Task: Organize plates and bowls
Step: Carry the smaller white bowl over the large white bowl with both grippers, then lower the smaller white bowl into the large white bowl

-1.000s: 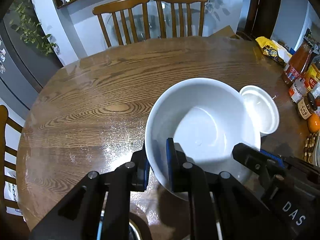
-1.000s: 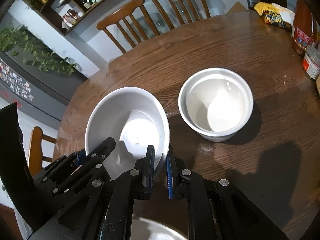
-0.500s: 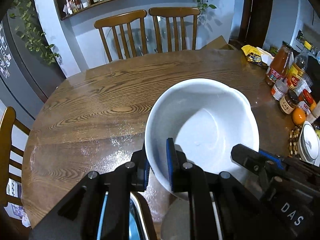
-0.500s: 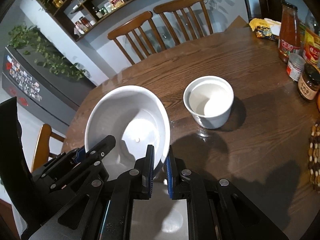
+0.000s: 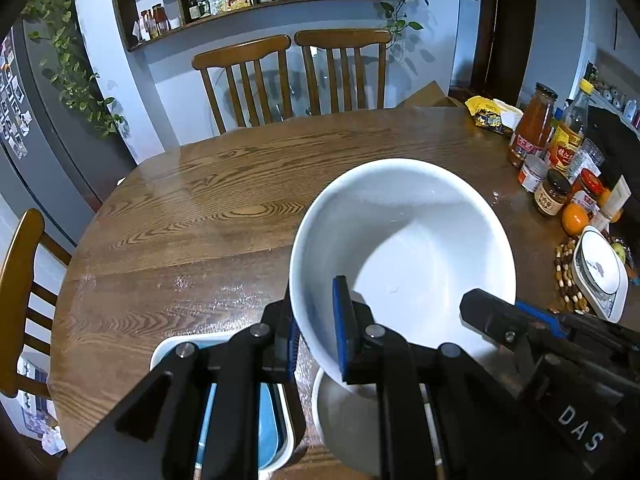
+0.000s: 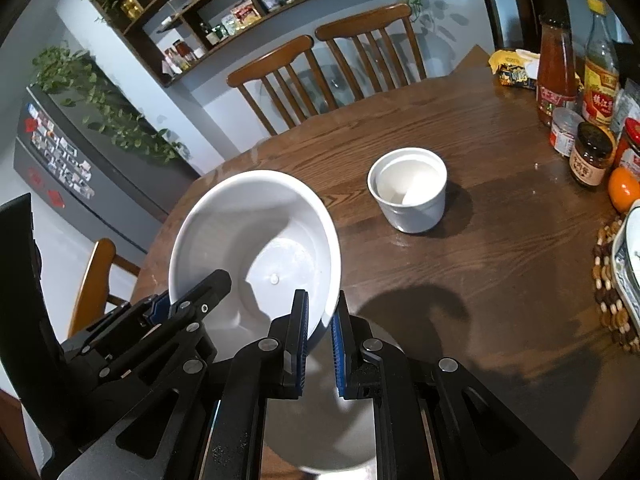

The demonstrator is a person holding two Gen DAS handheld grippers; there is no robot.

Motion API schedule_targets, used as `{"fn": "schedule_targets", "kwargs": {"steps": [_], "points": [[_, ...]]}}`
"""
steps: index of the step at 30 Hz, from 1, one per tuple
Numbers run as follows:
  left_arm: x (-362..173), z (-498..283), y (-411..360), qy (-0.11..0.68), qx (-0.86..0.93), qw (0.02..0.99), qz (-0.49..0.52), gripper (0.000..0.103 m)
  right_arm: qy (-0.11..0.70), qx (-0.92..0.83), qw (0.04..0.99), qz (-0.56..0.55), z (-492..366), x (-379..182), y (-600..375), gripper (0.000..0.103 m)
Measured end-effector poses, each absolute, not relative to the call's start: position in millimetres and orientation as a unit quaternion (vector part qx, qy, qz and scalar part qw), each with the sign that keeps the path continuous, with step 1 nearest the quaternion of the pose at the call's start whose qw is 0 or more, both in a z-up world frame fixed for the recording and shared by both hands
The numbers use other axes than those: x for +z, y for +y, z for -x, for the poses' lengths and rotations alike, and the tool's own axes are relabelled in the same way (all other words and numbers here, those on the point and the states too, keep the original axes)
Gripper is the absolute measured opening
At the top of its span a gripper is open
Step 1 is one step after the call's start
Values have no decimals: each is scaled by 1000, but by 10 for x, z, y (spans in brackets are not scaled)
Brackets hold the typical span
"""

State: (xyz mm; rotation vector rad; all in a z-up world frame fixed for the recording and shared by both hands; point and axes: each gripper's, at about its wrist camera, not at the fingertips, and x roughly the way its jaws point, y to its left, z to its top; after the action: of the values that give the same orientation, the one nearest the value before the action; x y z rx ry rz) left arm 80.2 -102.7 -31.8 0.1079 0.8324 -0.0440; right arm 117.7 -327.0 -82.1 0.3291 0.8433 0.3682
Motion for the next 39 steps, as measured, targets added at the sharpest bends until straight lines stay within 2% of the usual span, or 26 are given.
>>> {"fn": "schedule_targets", "kwargs": {"steps": [22, 39], "points": [[-345, -323, -1103, 403, -32, 913, -55, 13, 404, 176, 884, -154, -715, -861, -3361, 13], [-623, -276, -1159, 437, -44, 896, -58, 14, 436, 165, 871, -152, -656, -1076, -3396, 13]]}}
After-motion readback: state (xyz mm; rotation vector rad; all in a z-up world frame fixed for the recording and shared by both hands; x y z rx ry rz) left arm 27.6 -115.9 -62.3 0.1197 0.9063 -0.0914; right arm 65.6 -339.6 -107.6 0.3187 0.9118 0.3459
